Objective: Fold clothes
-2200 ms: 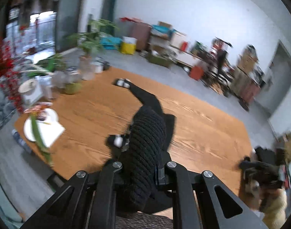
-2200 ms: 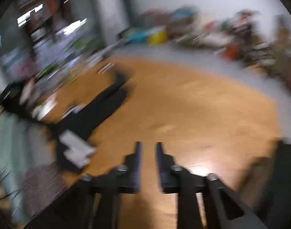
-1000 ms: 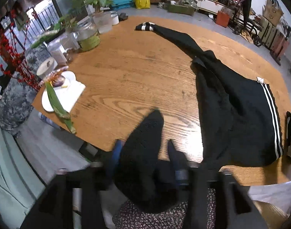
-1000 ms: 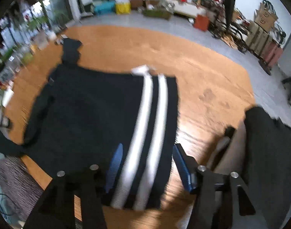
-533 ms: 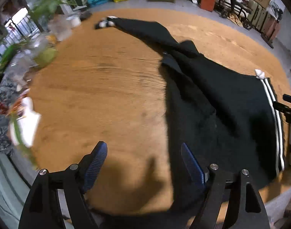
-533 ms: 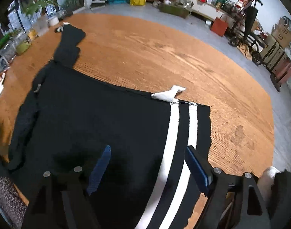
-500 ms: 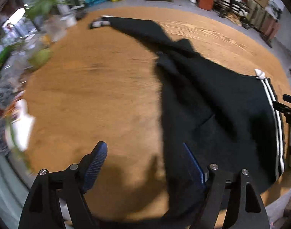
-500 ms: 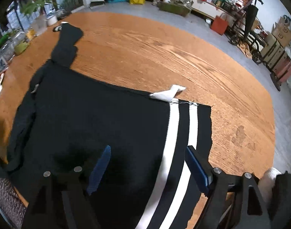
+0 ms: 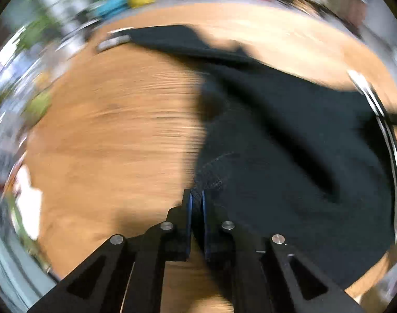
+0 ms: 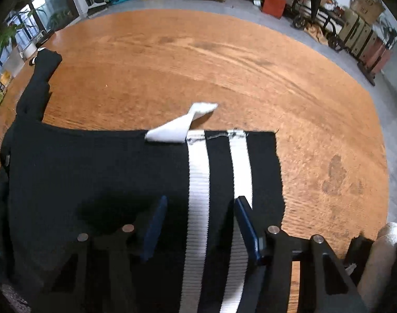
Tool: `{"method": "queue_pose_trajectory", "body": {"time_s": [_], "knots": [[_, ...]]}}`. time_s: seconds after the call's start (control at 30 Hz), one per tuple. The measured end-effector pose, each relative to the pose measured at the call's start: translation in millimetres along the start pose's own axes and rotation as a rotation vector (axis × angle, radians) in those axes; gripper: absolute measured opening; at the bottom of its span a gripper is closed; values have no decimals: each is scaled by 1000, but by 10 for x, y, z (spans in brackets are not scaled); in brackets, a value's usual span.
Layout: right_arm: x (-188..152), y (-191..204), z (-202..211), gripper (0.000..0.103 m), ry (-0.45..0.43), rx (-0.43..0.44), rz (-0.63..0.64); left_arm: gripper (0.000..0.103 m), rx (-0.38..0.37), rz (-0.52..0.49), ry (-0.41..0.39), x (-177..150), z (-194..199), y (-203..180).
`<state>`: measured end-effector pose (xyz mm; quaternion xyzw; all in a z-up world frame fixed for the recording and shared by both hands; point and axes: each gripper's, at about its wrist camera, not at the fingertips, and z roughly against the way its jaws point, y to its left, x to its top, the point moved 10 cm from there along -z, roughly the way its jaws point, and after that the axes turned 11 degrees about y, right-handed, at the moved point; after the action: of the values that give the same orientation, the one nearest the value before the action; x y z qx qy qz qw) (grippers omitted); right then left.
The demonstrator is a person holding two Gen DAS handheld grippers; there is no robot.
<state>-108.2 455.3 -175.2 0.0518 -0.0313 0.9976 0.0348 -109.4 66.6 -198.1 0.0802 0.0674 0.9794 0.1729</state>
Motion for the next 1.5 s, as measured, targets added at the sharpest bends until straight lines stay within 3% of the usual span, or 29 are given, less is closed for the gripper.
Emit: {"method": "queue_pose_trajectory", "body": {"time_s": [0.03, 0.13, 0.23, 0.33, 0.4, 0.47, 0.57, 0.6, 0.63, 0.67, 0.73, 0.83, 0.97, 1.07, 1.2, 1.3, 1.37, 1.43, 1.5], "knots": [[-4, -10, 4, 58, -3, -8, 1, 7, 40, 80, 15, -52, -47, 369], [-15, -39, 15, 66, -13, -31, 6, 7, 12, 236, 103, -367, -320, 1029], [-15, -15, 30, 72, -12, -47, 18, 9, -43, 273, 144, -630, -493, 1154], [-45, 59, 71, 68, 6, -88, 40, 15, -30, 264, 144, -700, -461, 1123], [-35, 202, 229, 55, -22, -112, 66, 33, 23, 246, 103, -561, -311, 1080], [51, 416, 476, 55, -103, -95, 108, 63, 81, 223, 38, -355, -123, 1018], [198, 930, 648, 54, -151, 10, 193, 65, -9, 145, -52, 70, 32, 660], [216, 1143, 628, 54, -136, 52, 223, 64, -41, 120, -64, 219, 31, 490], [232, 1355, 611, 50, -122, 95, 253, 53, -61, 89, -66, 356, 7, 326], [245, 1524, 556, 45, -104, 123, 275, 25, -54, 46, -45, 465, -75, 181], [246, 1796, 426, 42, -73, 157, 311, 11, -28, -11, -8, 620, -307, -74], [187, 1978, 274, 38, -38, 127, 345, 8, -37, 0, -4, 816, -508, -194], [293, 1840, 191, 37, -40, 76, 289, 9, -43, 45, -54, 976, -564, -47], [468, 1727, 168, 38, -63, 28, 237, 9, 109, 67, -68, 1015, -623, 230], [697, 1661, 148, 39, -93, -7, 182, 9, 176, 94, -73, 938, -690, 562], [838, 1624, 137, 39, -111, -29, 148, 4, 279, 95, -44, 774, -712, 752], [841, 1611, 131, 40, -116, -37, 149, 4, 260, 80, -67, 680, -687, 765], [799, 1550, 113, 41, -130, -50, 167, 3, 147, 99, -50, 632, -570, 716], [730, 1483, 121, 42, -143, -55, 177, 3, 42, 101, -85, 625, -359, 596]]}}
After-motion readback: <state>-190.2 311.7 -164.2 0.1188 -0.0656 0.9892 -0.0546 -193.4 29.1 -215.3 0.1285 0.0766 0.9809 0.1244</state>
